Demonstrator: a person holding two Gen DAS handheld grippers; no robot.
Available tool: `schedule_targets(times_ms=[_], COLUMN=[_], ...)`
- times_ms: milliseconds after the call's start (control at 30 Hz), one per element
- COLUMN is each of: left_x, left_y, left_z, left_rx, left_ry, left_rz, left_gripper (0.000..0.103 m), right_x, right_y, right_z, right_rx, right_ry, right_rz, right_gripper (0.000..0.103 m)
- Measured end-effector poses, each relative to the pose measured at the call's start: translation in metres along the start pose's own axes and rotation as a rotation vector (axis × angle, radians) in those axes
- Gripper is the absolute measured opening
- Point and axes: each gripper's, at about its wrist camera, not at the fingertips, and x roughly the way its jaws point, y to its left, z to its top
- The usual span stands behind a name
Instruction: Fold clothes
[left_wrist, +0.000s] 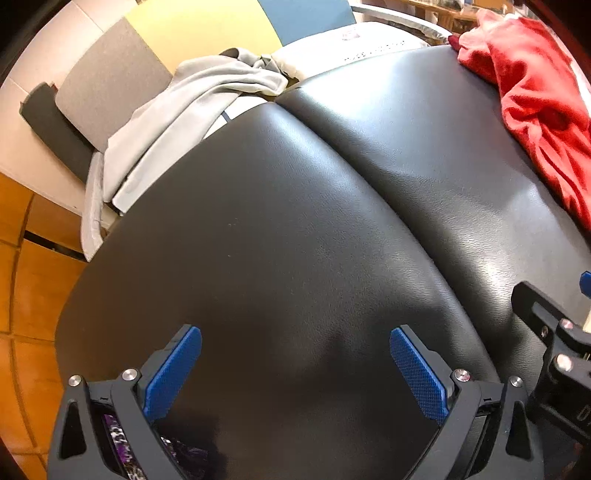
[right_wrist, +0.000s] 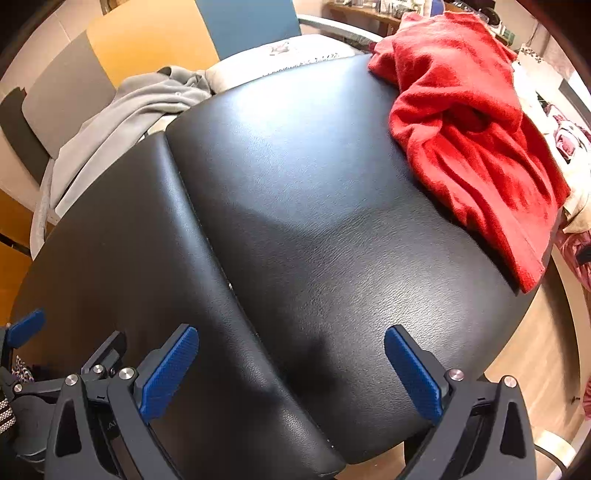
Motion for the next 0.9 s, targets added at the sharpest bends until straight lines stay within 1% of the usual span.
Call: schedule_targets(times_ms=[67,167,200,233,333,400,433,533,667,900], left_x=[-0.003,-0.007,-0.008,-0.01,-0.016,-0.02,-0.014,-0.015,-0.023,-0.033], left_y=[-0.005,-0.011,-0.014,-0.011,-0.017,-0.035,-0.037,-0.047,-0.035,-0.049], left_z=[0.0,0.0,0.0,-0.001,-0.006,-0.007,-0.009,-0.013,0.0,0.013], left_rx=[0.021,0.052,0.062,0.065,0.082,0.095,0.072,0.06,0.068,0.077], left_ry=[-0.023,-0.058,-0.069,-0.081,-0.109,-0.118,-0.117,-0.124,-0.131,-0.152], left_rz=[0.001,0.002,0.003,-0.016,-0.013,0.004,-0.006,-0.015,-0.05,-0.062], left_gripper=[0.103,0.103,0.103,0.103,0.103,0.103,0.103,0.103,0.103,0.103], right_x=[0.0,-0.006,-0.005,-0.007,-0.013,-0.019,-0.021,-0.027,-0.035,-0.044], right_y=[0.002,-0.006,-0.008,-0.008,-0.003,0.002,0.001,-0.004,-0.013,-0.032], right_z=[-0.002,-0.005,-0.005,-0.005,-0.009,-0.02,-0.02,-0.02,-0.017,-0.014], right_rx=[0.002,0.031,0.036,0.035,0.042,0.052,0.057,0.074,0.106,0.144], right_ry=[-0.012,-0.036,-0.038,-0.049,-0.09,-0.13,-0.14,-0.165,-0.187,-0.214], right_rz=[-0.008,0.036,0.034,0.018,-0.027,-0.053,-0.06,-0.089,-0.113,-0.128], right_gripper=[0.103,0.103,0.103,0.103,0.103,0.103,0.103,0.103,0.103,0.103])
